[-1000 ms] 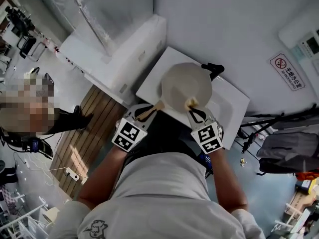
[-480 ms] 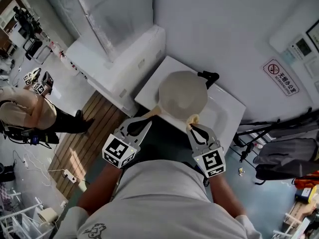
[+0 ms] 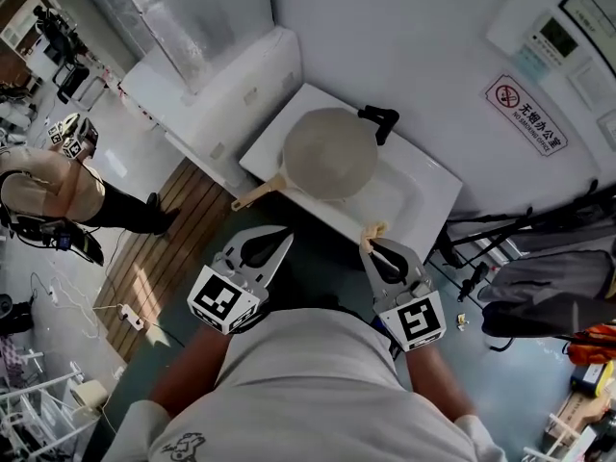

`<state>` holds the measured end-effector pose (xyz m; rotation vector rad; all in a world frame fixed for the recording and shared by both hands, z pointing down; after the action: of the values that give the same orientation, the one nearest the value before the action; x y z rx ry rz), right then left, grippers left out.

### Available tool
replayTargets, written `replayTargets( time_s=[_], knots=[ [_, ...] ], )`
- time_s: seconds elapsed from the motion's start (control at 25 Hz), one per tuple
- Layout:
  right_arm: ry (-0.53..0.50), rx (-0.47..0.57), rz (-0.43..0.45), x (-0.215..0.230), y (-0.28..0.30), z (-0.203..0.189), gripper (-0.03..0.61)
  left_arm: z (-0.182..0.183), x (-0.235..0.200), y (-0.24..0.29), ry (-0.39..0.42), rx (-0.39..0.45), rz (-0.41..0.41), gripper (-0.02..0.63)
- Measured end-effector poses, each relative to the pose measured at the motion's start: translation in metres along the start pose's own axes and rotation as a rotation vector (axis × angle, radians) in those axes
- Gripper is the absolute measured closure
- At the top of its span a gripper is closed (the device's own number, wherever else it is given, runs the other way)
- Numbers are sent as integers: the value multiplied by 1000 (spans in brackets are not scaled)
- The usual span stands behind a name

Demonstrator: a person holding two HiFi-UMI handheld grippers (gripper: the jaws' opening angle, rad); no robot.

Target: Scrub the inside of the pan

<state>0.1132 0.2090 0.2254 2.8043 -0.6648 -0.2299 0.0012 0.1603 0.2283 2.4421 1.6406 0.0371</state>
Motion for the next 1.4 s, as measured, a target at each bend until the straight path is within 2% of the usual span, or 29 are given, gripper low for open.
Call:
replayTargets(
  time_s=[0.08, 0.32, 0.64, 0.92, 1.4],
  knots=[
    [13, 12, 12, -4, -24, -7, 555, 0, 18, -4, 14, 4, 30, 615],
    [36, 19, 53, -26, -74, -21, 555, 5, 63, -32, -16, 15, 77, 615],
    [43, 47, 28, -51, -108, -13, 555, 7, 103, -66, 3, 21, 14, 615],
    [58, 59, -26, -93, -119, 0, 555, 8, 105, -113, -1, 34, -42, 615],
    [39, 64, -66, -207, -102, 16, 555, -9, 83, -249, -9, 71, -92, 615]
  ],
)
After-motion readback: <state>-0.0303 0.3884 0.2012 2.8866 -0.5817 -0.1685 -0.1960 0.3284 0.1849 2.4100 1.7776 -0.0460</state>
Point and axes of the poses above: the fingertips, and each gripper's own axes: y forward along the fingers, x to its right, z out of its top, the point moved 1 cm from there along -y, backward along the fingers, and after that the axes turned 1 degree about x, right-handed, at the moved point
